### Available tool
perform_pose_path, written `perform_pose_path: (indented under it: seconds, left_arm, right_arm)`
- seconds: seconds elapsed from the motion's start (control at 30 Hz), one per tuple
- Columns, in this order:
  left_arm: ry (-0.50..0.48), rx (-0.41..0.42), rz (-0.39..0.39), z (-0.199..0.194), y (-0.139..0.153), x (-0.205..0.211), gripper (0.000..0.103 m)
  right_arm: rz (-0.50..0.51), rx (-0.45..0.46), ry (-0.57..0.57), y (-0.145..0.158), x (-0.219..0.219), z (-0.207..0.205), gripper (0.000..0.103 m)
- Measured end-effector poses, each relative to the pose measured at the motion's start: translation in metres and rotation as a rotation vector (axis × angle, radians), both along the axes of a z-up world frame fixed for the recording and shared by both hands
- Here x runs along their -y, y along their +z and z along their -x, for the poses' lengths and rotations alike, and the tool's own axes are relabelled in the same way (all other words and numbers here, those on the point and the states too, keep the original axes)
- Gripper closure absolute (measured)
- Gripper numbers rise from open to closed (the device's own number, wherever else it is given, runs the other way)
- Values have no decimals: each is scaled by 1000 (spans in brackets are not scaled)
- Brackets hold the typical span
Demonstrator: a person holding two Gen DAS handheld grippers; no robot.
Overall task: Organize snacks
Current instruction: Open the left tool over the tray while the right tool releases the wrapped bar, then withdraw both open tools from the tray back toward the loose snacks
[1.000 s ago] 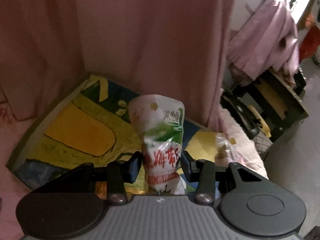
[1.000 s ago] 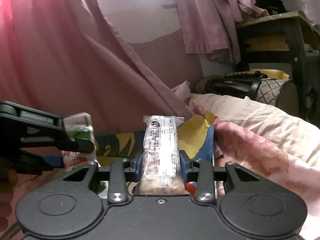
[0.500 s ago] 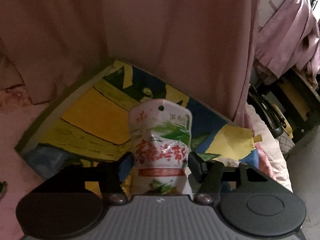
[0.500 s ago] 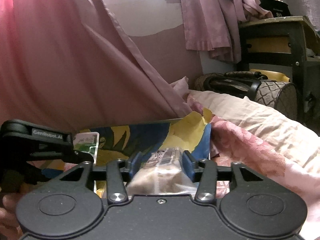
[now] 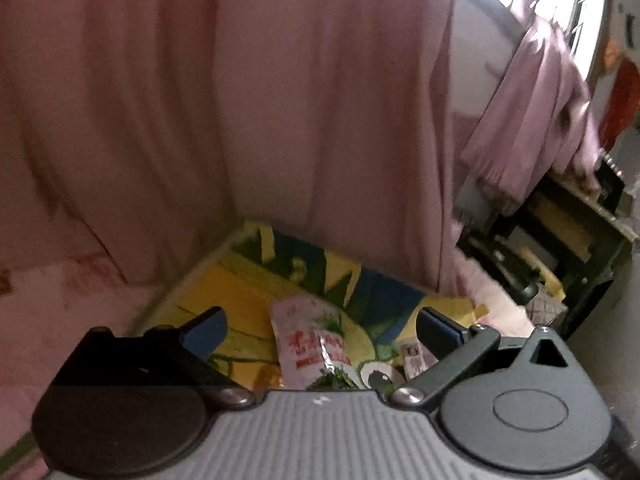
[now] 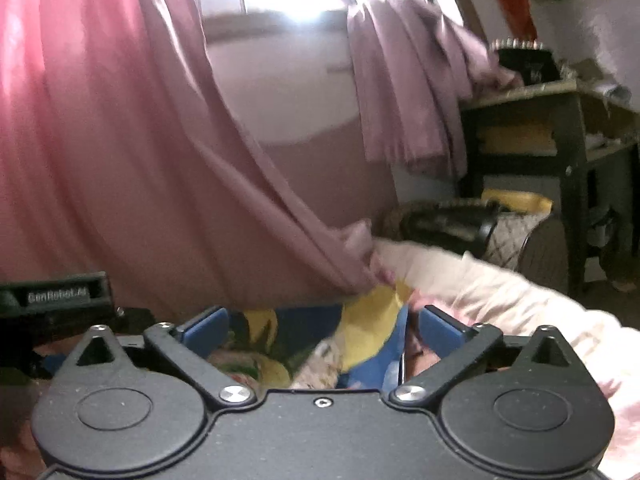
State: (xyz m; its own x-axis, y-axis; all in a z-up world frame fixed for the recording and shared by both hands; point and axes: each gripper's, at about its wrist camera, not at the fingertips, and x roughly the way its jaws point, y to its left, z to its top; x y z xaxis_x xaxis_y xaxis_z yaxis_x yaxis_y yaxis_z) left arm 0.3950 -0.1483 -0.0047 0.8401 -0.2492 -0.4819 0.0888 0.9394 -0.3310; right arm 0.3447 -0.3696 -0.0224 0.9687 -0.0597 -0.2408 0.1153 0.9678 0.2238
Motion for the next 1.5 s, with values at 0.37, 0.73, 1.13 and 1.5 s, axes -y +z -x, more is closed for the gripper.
perform_pose_path:
  seconds: [0.37,0.73,1.13,1.5]
  left_arm:
    - [43,156,-35,98,39,-39,0]
    - [38,212,-117,181,30,-70,0]
    - [14,236,-181,239,15,-85,0]
    - [40,179,-220,271,-18,-107,0]
  right_arm:
    - [38,125,-34,47,-24,94,1]
    - [62,168,-76,45,-56,189,1]
    - [59,115,-115,33,-76,253,1]
    - [68,-7,-86,14,-101,267,1]
